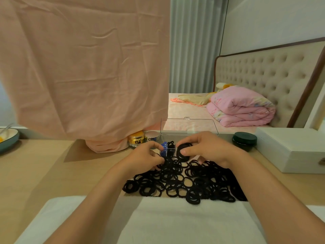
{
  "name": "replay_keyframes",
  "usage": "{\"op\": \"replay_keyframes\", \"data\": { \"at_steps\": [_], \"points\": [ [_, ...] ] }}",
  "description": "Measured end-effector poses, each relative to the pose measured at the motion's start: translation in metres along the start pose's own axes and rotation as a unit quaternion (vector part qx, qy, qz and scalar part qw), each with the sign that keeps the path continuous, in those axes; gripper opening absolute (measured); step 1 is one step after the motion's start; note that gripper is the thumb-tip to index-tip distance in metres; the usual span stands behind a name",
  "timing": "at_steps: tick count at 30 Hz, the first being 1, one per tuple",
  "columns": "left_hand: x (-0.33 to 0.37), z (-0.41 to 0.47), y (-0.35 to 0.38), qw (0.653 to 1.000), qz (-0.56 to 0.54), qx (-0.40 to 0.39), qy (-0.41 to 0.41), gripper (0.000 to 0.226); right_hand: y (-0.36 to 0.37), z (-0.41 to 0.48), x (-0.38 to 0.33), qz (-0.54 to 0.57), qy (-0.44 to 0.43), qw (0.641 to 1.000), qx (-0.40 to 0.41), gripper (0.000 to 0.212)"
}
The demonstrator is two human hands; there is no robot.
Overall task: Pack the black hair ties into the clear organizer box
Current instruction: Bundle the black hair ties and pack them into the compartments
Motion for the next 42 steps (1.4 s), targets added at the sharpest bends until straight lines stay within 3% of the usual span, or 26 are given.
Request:
{"op": "replay_keyframes", "data": {
  "at_steps": [5,9,14,19,24,32,36,42],
  "points": [
    [0.008,-0.002,0.005,0.996,-0.08,-0.031,0.001,0.01,0.018,0.001,-0.003,0.084,-0.01,0.996,-0.015,0.021],
    [0.01,-0.003,0.006,0.973,-0.222,-0.062,-0.016,0.017,0.028,0.006,0.007,0.071,-0.006,0.997,0.031,0.019],
    [0.016,-0.005,0.005,0.94,-0.324,-0.103,-0.017,0.026,0.031,0.009,0.011,0.06,-0.026,0.994,0.092,0.015],
    [0.016,-0.006,0.006,0.954,-0.282,-0.101,-0.009,0.047,0.033,0.009,0.012,0.065,-0.004,0.993,0.098,0.014],
    [0.01,-0.005,0.006,0.96,-0.263,-0.092,-0.019,0.032,0.025,0.005,0.012,0.123,0.049,0.991,0.001,0.019],
    [0.003,0.002,0.005,0.964,-0.253,-0.041,-0.063,0.024,0.014,0.01,0.016,0.084,0.045,0.993,0.075,0.015],
    [-0.001,0.004,0.001,0.969,-0.232,0.0,-0.082,0.024,0.002,0.008,0.005,0.047,-0.005,0.989,0.142,0.006],
    [0.004,0.001,0.001,0.971,-0.233,-0.012,-0.044,0.026,0.022,0.001,-0.01,0.035,-0.036,0.995,0.083,0.01]
  ]
}}
Point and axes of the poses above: each hand's wrist, its own z-axis towards the middle knuckle, its own y-axis out of the palm, x = y × z, the point moved 4 cm from there along z, towards the middle knuckle, and after that the axes turned 15 degrees about z, right-handed, at the moved point
